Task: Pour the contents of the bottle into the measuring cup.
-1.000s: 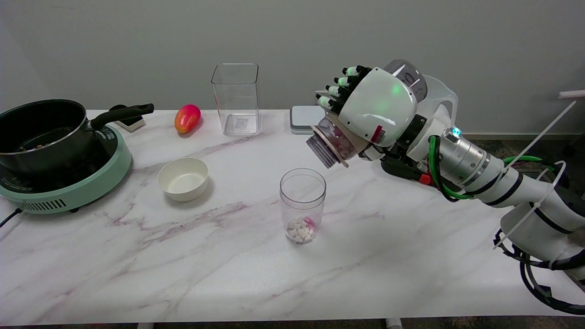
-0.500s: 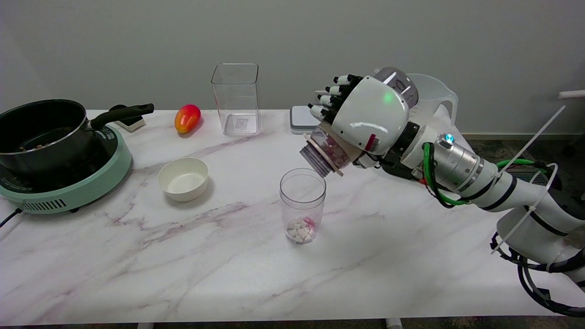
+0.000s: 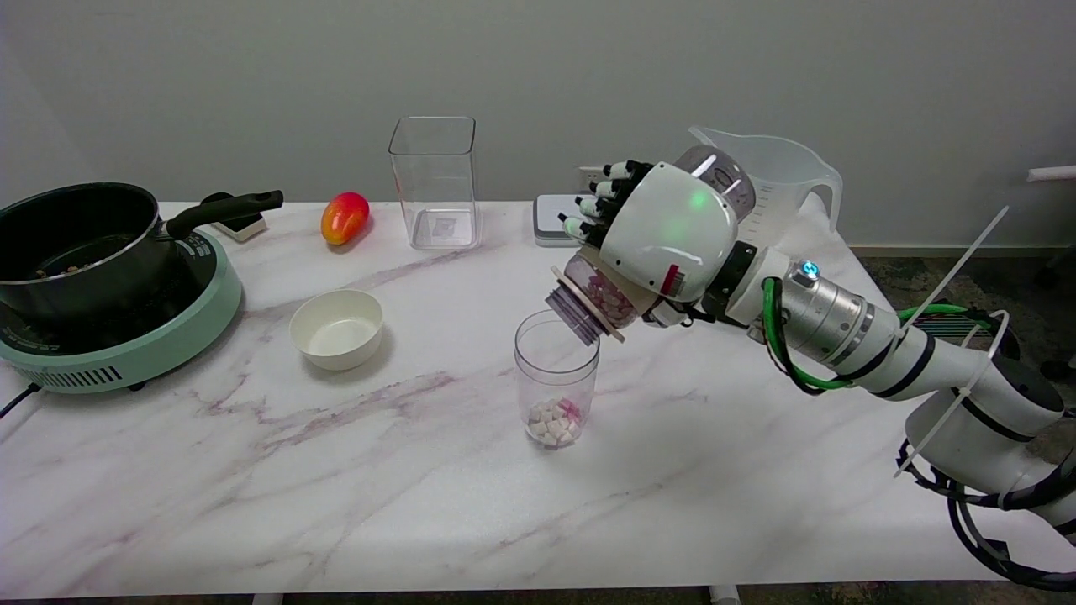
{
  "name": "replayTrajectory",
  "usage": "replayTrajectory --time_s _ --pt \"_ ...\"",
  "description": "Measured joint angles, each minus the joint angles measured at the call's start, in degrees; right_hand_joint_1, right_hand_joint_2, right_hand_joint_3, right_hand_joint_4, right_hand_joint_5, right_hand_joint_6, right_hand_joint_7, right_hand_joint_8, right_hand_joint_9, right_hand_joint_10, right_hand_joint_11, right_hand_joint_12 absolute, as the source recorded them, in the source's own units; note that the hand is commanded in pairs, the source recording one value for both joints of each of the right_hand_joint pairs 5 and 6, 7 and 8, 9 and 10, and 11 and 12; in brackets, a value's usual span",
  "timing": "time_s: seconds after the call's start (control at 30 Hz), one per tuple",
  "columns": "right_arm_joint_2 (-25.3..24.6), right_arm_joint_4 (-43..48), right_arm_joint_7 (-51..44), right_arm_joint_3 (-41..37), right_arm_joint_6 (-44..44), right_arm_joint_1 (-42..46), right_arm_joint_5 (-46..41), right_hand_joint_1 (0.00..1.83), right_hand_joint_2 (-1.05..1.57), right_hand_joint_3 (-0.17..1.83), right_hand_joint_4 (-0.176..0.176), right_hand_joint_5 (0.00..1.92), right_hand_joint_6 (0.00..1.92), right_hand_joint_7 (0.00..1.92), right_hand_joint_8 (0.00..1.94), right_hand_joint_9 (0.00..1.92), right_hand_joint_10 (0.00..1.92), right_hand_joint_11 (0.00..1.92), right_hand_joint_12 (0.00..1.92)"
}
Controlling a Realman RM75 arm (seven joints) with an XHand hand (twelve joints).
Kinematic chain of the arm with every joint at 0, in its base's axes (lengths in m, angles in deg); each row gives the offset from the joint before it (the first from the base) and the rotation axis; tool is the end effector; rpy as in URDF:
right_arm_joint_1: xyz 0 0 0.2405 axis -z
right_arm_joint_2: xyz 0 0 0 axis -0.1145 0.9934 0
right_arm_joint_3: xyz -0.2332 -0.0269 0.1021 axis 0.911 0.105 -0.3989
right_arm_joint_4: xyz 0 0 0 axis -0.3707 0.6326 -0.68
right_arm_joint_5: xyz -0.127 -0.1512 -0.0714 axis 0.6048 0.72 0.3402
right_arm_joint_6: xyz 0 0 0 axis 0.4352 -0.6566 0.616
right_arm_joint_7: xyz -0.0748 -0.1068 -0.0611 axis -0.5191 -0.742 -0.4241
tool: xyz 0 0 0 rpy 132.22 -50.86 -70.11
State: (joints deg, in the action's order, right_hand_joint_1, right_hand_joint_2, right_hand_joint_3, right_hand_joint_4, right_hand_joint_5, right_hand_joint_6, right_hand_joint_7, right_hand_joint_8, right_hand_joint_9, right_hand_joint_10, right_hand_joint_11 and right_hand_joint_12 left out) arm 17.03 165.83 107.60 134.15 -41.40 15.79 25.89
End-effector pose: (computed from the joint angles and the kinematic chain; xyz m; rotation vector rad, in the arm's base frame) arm -0.1397 -0.2823 0.2898 2.0441 0.9637 -0.1308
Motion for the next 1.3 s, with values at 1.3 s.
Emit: replayTrajectory --time_s 1.3 --pt "0.8 0.4 2.3 -0.4 0.8 -2.1 6.5 1.38 1.47 0.25 0.0 1.92 1.92 1.92 1.92 1.69 1.69 1.32 1.32"
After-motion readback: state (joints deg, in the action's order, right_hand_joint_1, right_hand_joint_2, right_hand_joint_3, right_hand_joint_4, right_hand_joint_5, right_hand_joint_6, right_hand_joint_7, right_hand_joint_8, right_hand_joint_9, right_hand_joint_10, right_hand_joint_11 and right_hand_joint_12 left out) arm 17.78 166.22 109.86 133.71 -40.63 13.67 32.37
